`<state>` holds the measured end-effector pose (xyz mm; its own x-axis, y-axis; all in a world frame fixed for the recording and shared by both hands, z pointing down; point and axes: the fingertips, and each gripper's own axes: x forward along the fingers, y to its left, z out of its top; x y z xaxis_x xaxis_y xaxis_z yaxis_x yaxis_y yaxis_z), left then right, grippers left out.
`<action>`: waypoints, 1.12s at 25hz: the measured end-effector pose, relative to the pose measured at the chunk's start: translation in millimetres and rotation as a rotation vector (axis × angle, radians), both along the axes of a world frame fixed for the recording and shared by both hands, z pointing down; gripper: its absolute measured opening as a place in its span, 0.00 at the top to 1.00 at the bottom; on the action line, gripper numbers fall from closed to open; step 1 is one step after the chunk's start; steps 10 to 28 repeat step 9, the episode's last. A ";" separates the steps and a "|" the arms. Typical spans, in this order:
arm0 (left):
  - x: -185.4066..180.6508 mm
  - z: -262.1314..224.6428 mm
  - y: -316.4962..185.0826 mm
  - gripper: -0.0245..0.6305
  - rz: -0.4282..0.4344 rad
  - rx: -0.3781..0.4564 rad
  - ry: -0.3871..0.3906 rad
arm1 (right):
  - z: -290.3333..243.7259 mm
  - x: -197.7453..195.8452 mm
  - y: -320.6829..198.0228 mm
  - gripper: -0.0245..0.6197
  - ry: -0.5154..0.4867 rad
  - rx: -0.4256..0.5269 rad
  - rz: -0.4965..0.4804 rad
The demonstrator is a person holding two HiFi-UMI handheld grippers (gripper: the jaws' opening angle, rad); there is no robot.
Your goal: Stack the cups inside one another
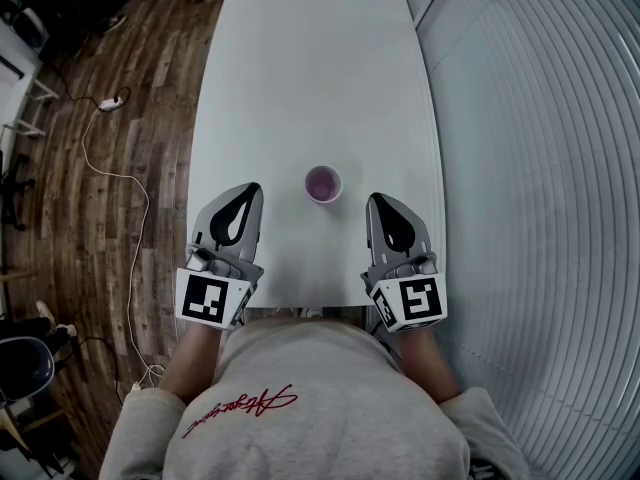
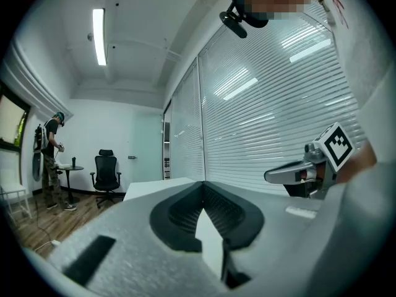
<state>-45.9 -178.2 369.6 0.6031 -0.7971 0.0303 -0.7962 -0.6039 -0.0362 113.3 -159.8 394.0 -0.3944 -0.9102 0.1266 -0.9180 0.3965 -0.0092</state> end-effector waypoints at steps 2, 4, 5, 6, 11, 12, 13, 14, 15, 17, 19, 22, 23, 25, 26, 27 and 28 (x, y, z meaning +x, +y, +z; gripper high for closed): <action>0.7 -3.8 1.0 0.98 -0.002 0.010 0.014 | -0.6 -0.5 1.3 0.96 -0.003 0.000 0.003; 1.8 -6.3 1.6 0.98 -0.004 0.019 0.026 | 0.1 -0.8 2.3 0.96 -0.006 0.000 0.005; 1.7 -5.7 2.6 0.98 -0.003 0.020 0.026 | 1.0 -1.5 3.5 0.96 -0.003 -0.001 0.004; 1.2 -4.6 4.1 0.97 -0.003 0.020 0.025 | 2.0 -2.3 5.0 0.96 0.001 -0.001 0.003; -0.8 -1.9 8.7 0.97 -0.003 0.018 0.022 | 4.4 -4.1 9.5 0.96 0.003 -0.001 0.004; -0.8 -1.9 8.7 0.97 -0.003 0.018 0.022 | 4.4 -4.1 9.5 0.96 0.003 -0.001 0.004; -0.8 -1.9 8.7 0.97 -0.003 0.018 0.022 | 4.4 -4.1 9.5 0.96 0.003 -0.001 0.004; -0.8 -1.9 8.7 0.97 -0.003 0.018 0.022 | 4.4 -4.1 9.5 0.96 0.003 -0.001 0.004; -0.8 -1.9 8.7 0.97 -0.003 0.018 0.022 | 4.4 -4.1 9.5 0.96 0.003 -0.001 0.004; -0.8 -1.9 8.7 0.97 -0.003 0.018 0.022 | 4.4 -4.1 9.5 0.96 0.003 -0.001 0.004; -0.8 -1.9 8.7 0.97 -0.003 0.018 0.022 | 4.4 -4.1 9.5 0.96 0.003 -0.001 0.004; -0.8 -1.9 8.7 0.97 -0.003 0.018 0.022 | 4.4 -4.1 9.5 0.96 0.003 -0.001 0.004; -0.8 -1.9 8.7 0.97 -0.003 0.018 0.022 | 4.4 -4.1 9.5 0.96 0.003 -0.001 0.004; -0.8 -1.9 8.7 0.97 -0.003 0.018 0.022 | 4.4 -4.1 9.5 0.96 0.003 -0.001 0.004; -0.8 -1.9 8.7 0.97 -0.003 0.018 0.022 | 4.4 -4.1 9.5 0.96 0.003 -0.001 0.004; -0.8 -1.9 8.7 0.97 -0.003 0.018 0.022 | 4.4 -4.1 9.5 0.96 0.003 -0.001 0.004; -0.8 -1.9 8.7 0.97 -0.003 0.018 0.022 | 4.4 -4.1 9.5 0.96 0.003 -0.001 0.004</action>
